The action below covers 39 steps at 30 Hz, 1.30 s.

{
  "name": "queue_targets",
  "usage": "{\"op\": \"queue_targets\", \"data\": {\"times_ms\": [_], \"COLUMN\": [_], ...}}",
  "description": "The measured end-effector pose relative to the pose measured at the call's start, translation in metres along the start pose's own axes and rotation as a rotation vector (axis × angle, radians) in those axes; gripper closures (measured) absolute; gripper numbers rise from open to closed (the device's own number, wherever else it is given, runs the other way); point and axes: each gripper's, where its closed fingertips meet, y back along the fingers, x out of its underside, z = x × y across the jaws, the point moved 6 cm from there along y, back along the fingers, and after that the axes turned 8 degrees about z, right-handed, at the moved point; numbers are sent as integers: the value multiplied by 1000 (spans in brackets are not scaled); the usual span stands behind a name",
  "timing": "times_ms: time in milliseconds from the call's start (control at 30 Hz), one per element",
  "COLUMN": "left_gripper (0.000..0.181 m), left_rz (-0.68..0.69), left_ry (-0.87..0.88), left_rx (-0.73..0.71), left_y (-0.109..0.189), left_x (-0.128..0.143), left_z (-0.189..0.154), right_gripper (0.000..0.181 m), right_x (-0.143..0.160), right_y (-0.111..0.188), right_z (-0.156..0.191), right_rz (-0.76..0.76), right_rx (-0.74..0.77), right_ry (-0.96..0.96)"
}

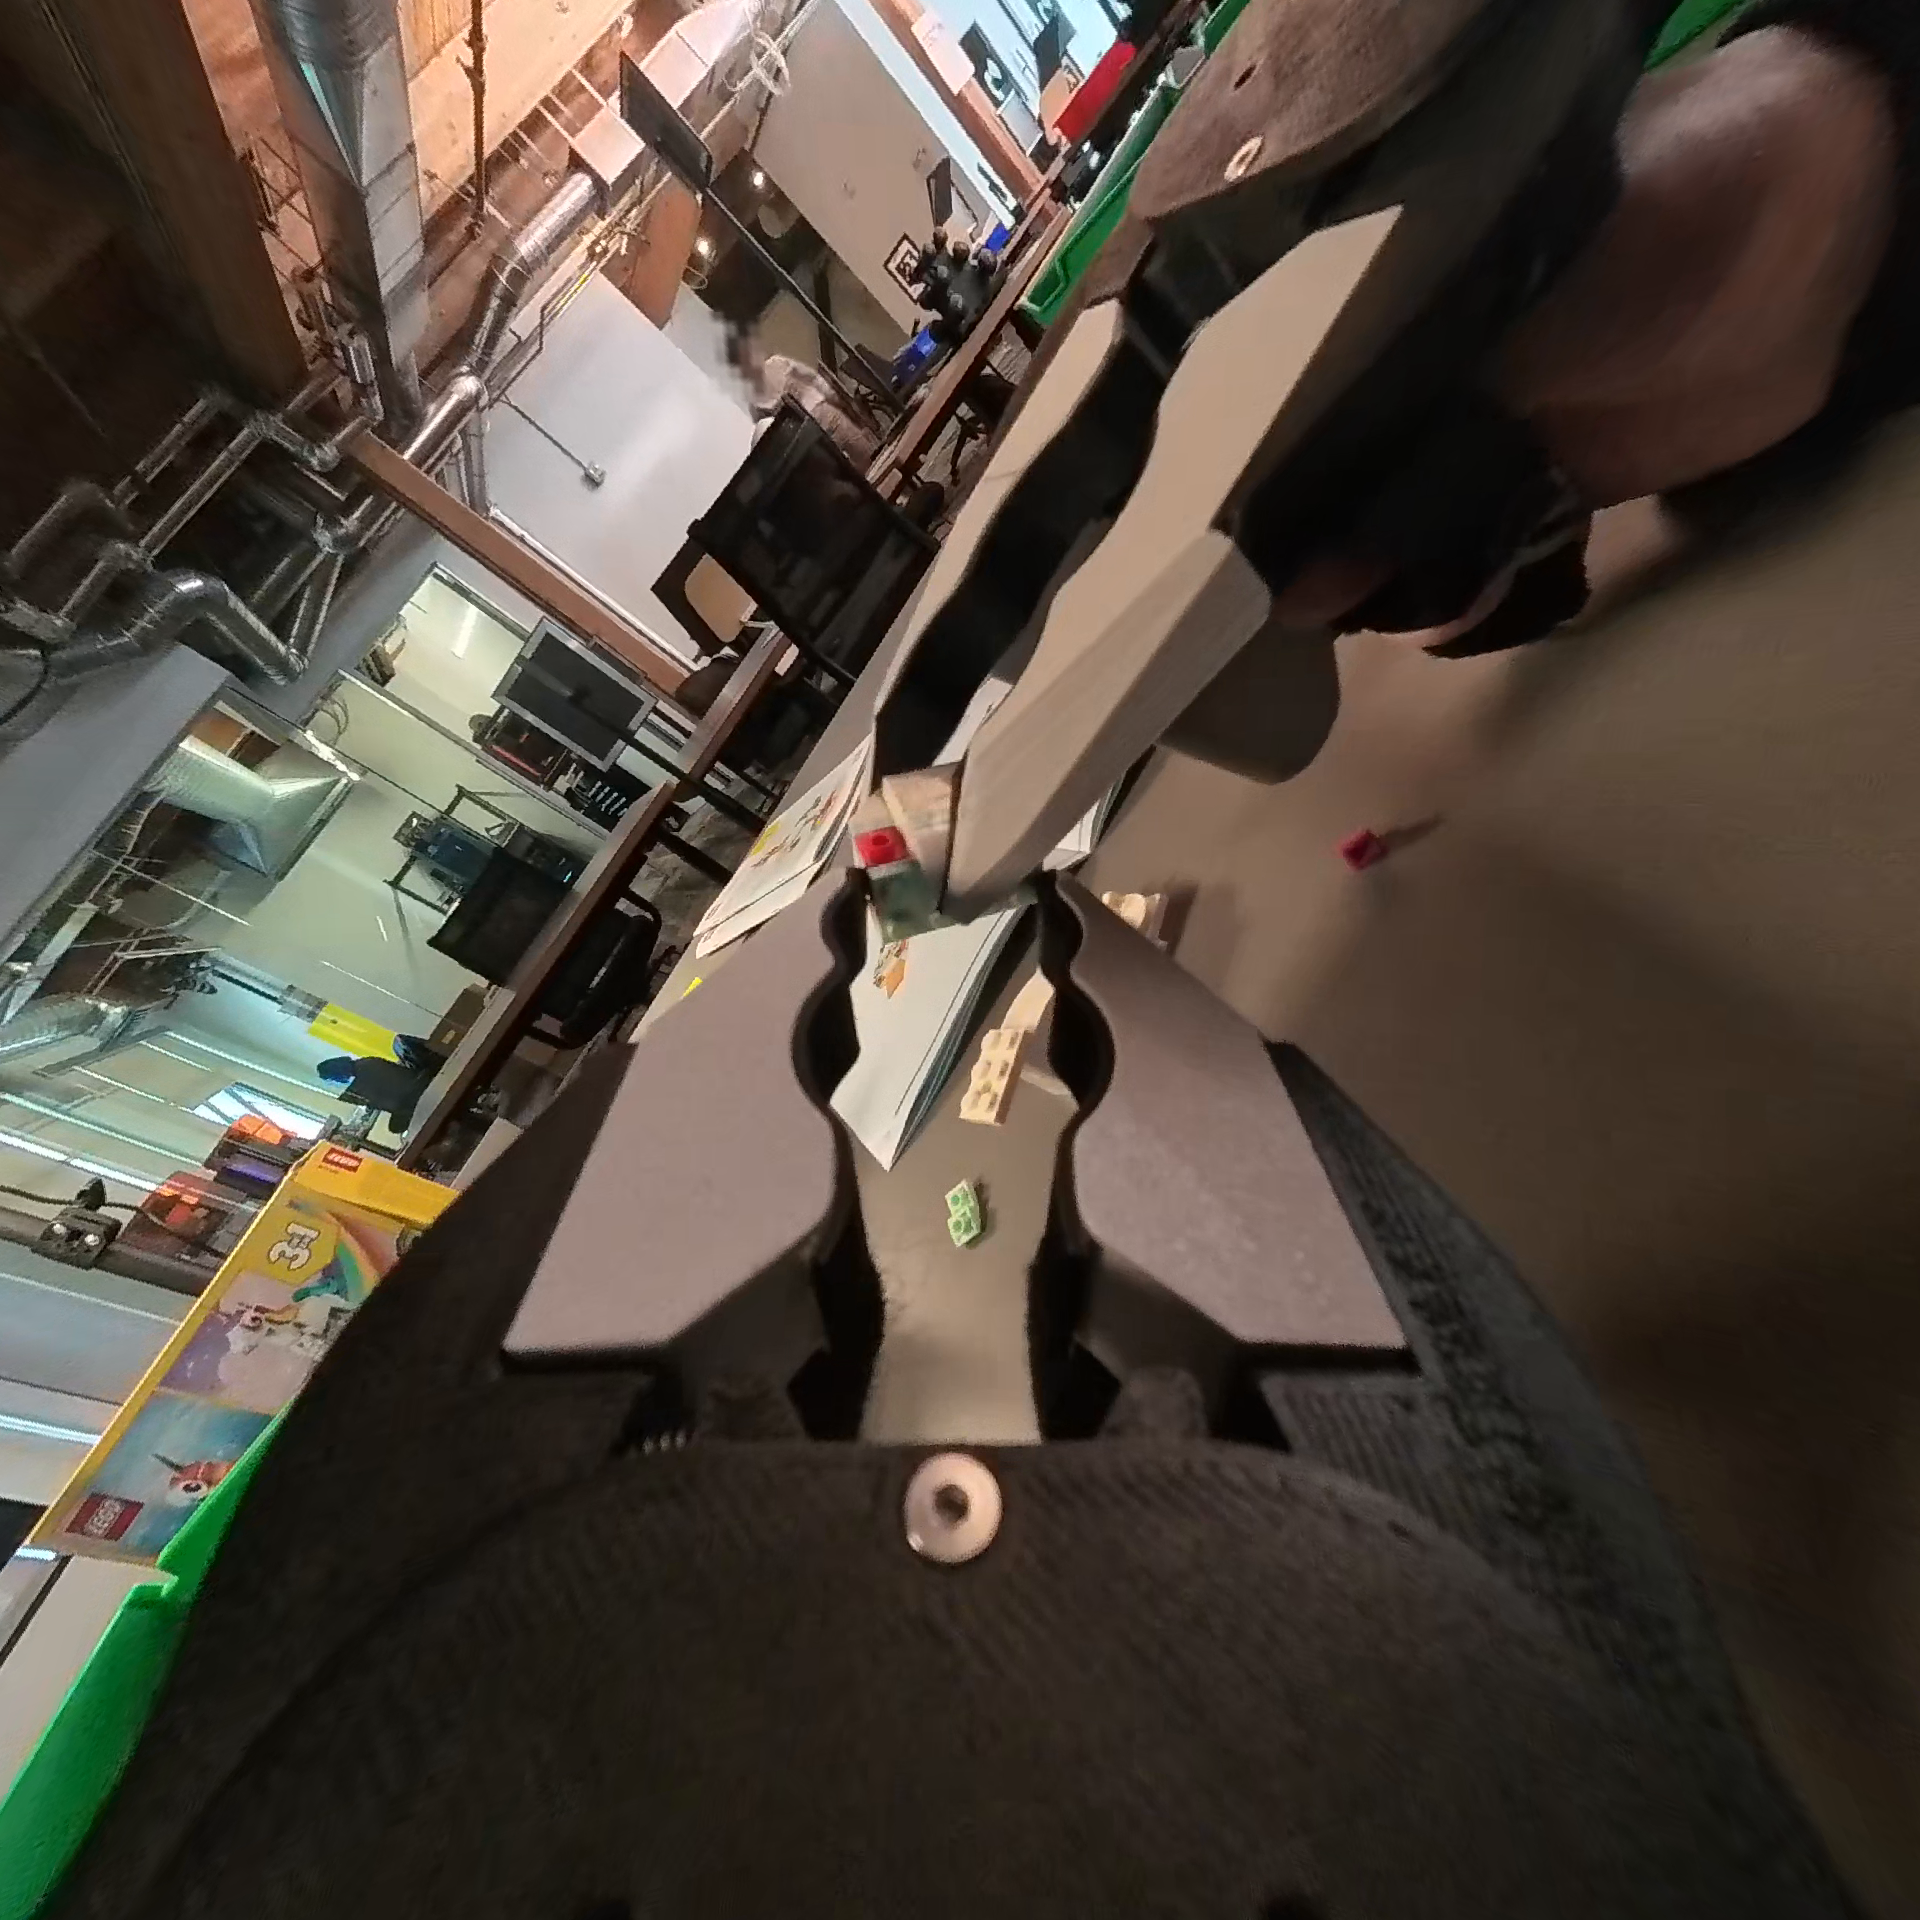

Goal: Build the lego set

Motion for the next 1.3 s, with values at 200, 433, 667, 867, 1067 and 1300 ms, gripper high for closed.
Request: {"op": "queue_targets", "data": {"times_ms": [200,433,667,867,1067,1300], "left_gripper": [149,149,149,149,150,149], "left_rz": [-9,-36,-111,-262,-362,-312], "left_ry": [0,22,202,430,659,780], "left_rx": [20,55,174,402,584,769], "left_y": [1,2,4,11,18,15], "left_x": [-1,-2,1,-2,2,5], "left_z": [-2,-2,5,11,23,21], "right_gripper": [145,145,131,124,121,125], "right_x": [1,1,-8,-16,-11,-3], "right_y": [3,5,10,22,27,13], "right_z": [-1,0,5,11,16,28], "right_rz": [4,-9,-97,-198,-154,-50], "right_rx": [-35,-50,28,107,146,380], "right_ry": [3,15,130,297,478,915]}}
